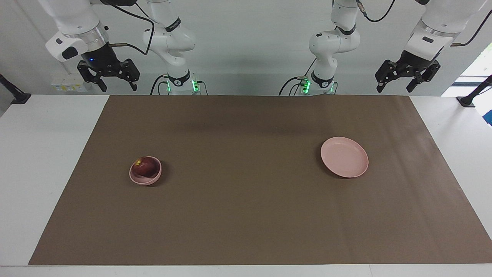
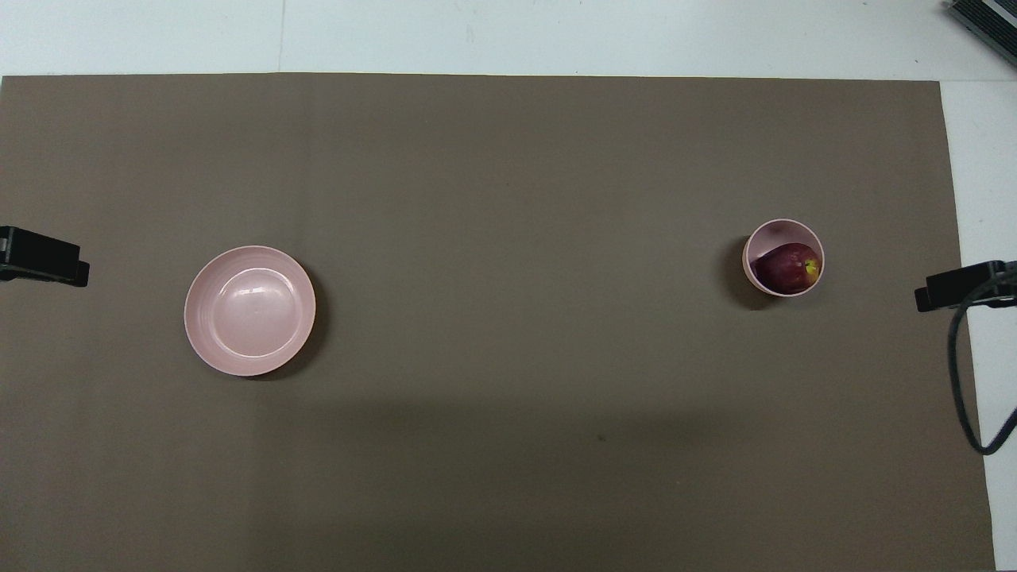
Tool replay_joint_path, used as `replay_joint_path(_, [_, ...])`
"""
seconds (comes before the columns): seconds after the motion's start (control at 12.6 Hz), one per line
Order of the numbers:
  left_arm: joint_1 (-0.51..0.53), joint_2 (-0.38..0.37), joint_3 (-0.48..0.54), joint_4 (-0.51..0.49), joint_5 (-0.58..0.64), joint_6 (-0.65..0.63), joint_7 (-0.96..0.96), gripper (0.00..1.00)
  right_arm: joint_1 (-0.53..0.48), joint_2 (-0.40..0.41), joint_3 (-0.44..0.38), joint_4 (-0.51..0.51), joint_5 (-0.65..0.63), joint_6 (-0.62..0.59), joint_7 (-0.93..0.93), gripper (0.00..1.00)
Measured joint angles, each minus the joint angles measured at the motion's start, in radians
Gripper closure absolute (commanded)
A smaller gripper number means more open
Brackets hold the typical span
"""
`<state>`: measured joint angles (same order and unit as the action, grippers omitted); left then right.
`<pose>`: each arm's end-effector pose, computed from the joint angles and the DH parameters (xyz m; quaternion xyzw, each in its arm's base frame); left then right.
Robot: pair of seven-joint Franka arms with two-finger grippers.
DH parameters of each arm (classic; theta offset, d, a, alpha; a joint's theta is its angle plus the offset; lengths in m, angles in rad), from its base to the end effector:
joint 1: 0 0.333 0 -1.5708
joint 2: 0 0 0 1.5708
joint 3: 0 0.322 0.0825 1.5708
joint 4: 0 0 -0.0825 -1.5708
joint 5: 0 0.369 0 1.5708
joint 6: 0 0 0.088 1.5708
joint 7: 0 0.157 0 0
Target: Move apple from plate to bowl
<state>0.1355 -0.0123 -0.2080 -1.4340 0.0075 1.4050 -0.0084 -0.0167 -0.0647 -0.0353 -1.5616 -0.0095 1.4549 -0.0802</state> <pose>0.5153 -0.0369 0.6338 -0.9995 0.0314 0.0083 0.0053 0.5040 -0.0284 0.6086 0.9997 0.0137 -0.0212 0.0022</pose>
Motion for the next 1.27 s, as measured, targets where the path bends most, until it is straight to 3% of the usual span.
replay_joint_path(1.27, [0.0, 0.0, 0.0, 0.0, 0.0, 0.0, 0.0, 0.0, 0.001, -0.007, -0.002, 0.003, 0.028, 0.02, 0.031, 0.0])
